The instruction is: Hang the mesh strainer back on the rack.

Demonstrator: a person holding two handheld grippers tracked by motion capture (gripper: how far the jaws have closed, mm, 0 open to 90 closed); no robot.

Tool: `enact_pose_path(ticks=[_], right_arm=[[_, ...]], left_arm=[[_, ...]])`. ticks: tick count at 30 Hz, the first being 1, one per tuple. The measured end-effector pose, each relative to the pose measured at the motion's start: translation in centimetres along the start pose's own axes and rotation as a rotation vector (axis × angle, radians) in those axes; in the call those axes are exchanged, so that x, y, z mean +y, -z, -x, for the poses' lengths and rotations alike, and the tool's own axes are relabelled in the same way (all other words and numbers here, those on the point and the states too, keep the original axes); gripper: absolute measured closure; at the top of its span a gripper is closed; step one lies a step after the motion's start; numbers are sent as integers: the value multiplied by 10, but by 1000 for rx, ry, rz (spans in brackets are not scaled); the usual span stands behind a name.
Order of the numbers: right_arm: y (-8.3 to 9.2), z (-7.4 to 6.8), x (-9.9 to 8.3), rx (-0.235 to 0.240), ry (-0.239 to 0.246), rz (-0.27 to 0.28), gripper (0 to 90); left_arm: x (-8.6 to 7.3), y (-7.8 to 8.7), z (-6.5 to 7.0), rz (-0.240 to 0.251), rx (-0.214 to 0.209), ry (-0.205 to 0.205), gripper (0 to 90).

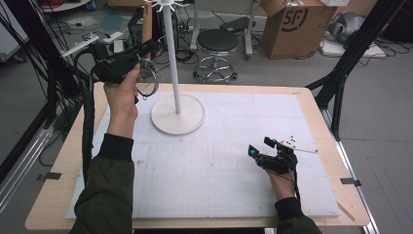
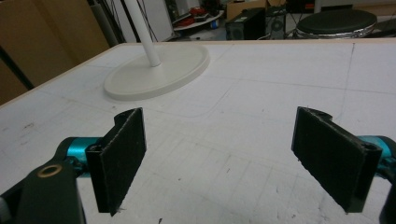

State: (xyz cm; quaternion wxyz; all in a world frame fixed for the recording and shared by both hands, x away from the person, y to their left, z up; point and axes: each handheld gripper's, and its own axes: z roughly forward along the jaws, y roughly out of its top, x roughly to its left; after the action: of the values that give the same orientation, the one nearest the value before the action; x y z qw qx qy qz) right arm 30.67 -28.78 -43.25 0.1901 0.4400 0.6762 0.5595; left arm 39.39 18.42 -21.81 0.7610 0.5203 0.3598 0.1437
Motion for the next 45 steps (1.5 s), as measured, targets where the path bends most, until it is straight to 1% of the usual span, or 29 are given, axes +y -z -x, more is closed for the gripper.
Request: enact_pose_path(ticks=[6,11,14,16,23,25,31,34,38,41,45], right_arm=[[2,0,1,2,-4,11,169],[3,1,1,4,-10,12,169],[3,1,1,3,-8,14,169],[3,1,1,2,-7,16,169],[3,0,1,4,-13,18,169],[3,1,1,2,-6,20,169],[6,1,2,1,-8,20,169],[7,2,1,-3,-12,21,169],[9,3,0,-7,-16,21,169],[9,3,0,-8,-14,23,169],[10,4,-1,-6,-18,19,169]], left_arm=[[-3,-4,4,-14,3,-3,705],[-5,-7,6,-18,-3,-5,705],[-5,-6,8,-19,2,-12,705],[-5,-7,8,-15,8,-7,705],[-7,-10,4,-31,27,-12,704],[-7,-13,4,-37,30,-17,705],[-7,-17,3,-35,32,-13,704],[-7,-20,2,-31,26,-9,705],[-10,-23,-2,-44,39,-11,704],[-11,-24,-3,-37,36,-12,704],[-10,-23,-4,-34,47,-21,704]])
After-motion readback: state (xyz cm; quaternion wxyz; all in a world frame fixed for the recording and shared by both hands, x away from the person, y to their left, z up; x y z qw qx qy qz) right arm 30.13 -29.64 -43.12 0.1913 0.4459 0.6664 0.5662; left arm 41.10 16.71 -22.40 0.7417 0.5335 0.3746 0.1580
